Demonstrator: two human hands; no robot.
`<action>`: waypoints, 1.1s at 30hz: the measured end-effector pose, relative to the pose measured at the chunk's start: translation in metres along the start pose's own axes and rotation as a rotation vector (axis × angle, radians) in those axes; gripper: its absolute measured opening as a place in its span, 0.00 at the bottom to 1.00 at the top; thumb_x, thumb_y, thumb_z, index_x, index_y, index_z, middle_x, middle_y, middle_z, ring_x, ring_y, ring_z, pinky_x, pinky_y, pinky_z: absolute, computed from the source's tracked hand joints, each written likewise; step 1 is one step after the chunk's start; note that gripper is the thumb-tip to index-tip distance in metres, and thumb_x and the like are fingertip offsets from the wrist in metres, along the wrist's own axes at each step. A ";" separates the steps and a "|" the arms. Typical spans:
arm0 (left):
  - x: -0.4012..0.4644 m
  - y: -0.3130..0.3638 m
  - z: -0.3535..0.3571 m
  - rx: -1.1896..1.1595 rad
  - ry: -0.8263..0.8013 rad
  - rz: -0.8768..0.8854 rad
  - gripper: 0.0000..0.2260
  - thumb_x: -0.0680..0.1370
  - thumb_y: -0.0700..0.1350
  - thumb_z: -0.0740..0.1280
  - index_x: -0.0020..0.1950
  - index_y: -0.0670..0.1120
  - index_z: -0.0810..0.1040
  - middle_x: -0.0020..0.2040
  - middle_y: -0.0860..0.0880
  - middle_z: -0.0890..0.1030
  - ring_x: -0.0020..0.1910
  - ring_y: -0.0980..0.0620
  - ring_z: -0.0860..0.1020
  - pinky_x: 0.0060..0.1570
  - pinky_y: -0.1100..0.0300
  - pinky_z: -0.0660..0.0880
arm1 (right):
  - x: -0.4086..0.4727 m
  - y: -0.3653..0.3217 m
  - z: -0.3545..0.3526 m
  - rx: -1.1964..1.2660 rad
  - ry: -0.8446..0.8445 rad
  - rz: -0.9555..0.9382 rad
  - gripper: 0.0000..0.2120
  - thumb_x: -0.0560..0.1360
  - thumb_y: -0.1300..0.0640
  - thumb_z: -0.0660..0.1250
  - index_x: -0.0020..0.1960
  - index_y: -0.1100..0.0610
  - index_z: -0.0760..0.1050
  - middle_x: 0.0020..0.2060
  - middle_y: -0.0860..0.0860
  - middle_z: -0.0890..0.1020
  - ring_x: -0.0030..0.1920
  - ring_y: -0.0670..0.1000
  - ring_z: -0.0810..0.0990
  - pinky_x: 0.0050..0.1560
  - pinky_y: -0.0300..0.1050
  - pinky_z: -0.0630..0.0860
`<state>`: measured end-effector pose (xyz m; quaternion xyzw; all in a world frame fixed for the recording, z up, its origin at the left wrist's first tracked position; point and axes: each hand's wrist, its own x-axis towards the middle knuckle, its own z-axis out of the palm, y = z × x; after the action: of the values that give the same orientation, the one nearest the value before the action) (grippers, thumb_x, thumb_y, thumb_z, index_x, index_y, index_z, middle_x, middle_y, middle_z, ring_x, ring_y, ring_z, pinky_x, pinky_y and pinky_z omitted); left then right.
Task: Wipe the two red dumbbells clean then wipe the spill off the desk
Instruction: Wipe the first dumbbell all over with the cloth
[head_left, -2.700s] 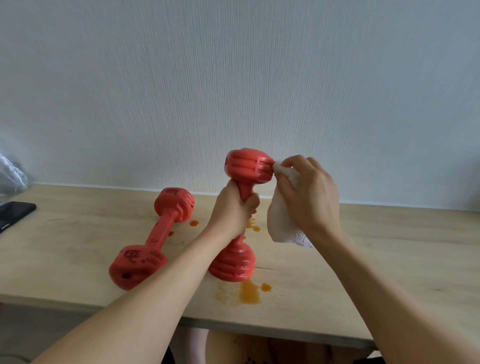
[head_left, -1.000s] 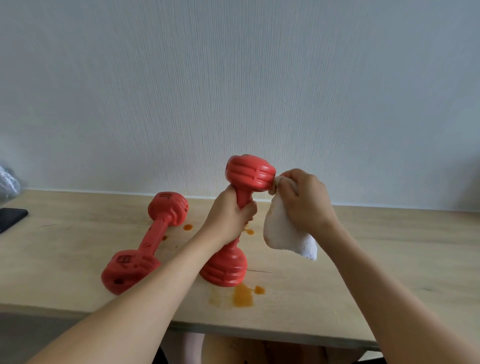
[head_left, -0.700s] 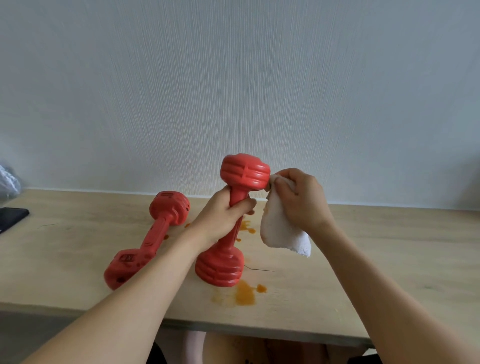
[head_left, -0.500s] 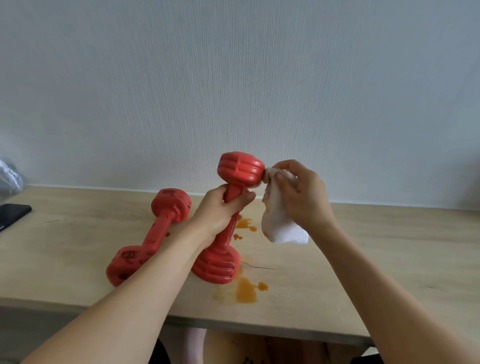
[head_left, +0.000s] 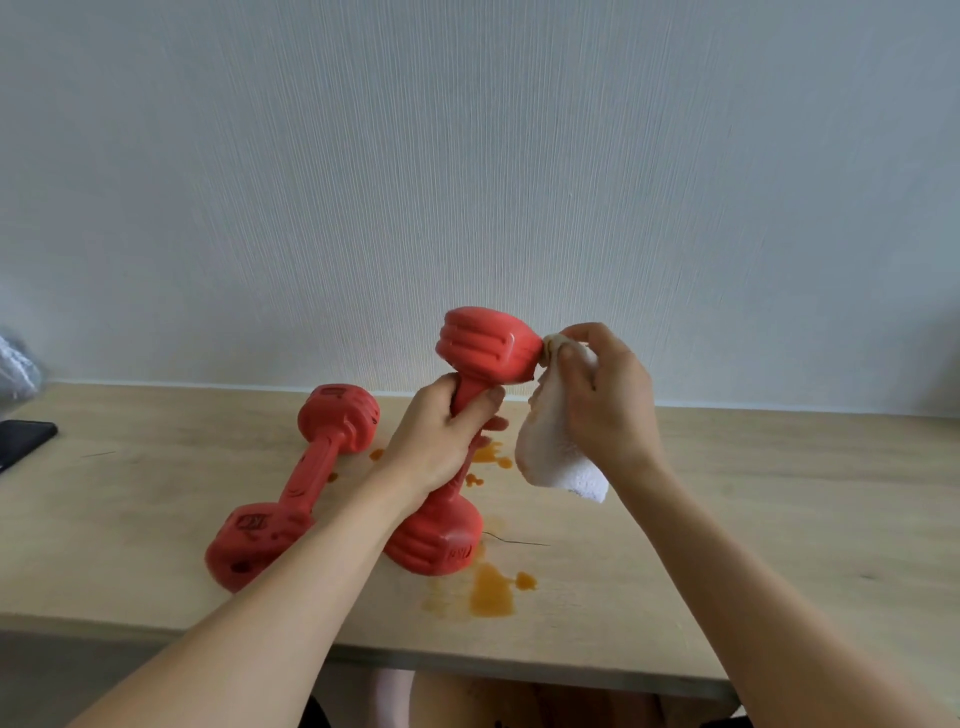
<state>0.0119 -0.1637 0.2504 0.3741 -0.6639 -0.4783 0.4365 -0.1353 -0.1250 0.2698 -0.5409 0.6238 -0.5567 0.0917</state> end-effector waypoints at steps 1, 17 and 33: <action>0.000 0.001 0.000 0.034 0.007 0.016 0.03 0.79 0.44 0.64 0.48 0.46 0.74 0.39 0.50 0.79 0.36 0.58 0.80 0.40 0.62 0.78 | -0.002 -0.003 0.001 -0.012 0.015 -0.028 0.06 0.79 0.56 0.58 0.51 0.52 0.74 0.49 0.55 0.79 0.48 0.52 0.77 0.45 0.42 0.69; 0.005 -0.004 0.001 0.157 0.024 0.046 0.04 0.79 0.43 0.63 0.45 0.46 0.71 0.34 0.49 0.76 0.26 0.63 0.74 0.29 0.68 0.70 | -0.010 -0.009 0.009 -0.048 0.118 -0.328 0.09 0.76 0.66 0.60 0.52 0.58 0.76 0.49 0.49 0.73 0.48 0.54 0.75 0.46 0.43 0.70; 0.008 -0.004 0.007 0.146 0.037 0.031 0.07 0.77 0.41 0.62 0.38 0.44 0.73 0.29 0.48 0.76 0.27 0.52 0.73 0.31 0.59 0.69 | -0.012 -0.003 0.025 -0.061 0.187 -0.570 0.09 0.74 0.62 0.57 0.46 0.59 0.76 0.50 0.50 0.75 0.50 0.53 0.73 0.50 0.39 0.69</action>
<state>0.0032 -0.1695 0.2473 0.4032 -0.6947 -0.4147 0.4276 -0.1104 -0.1297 0.2575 -0.6431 0.4691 -0.5883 -0.1424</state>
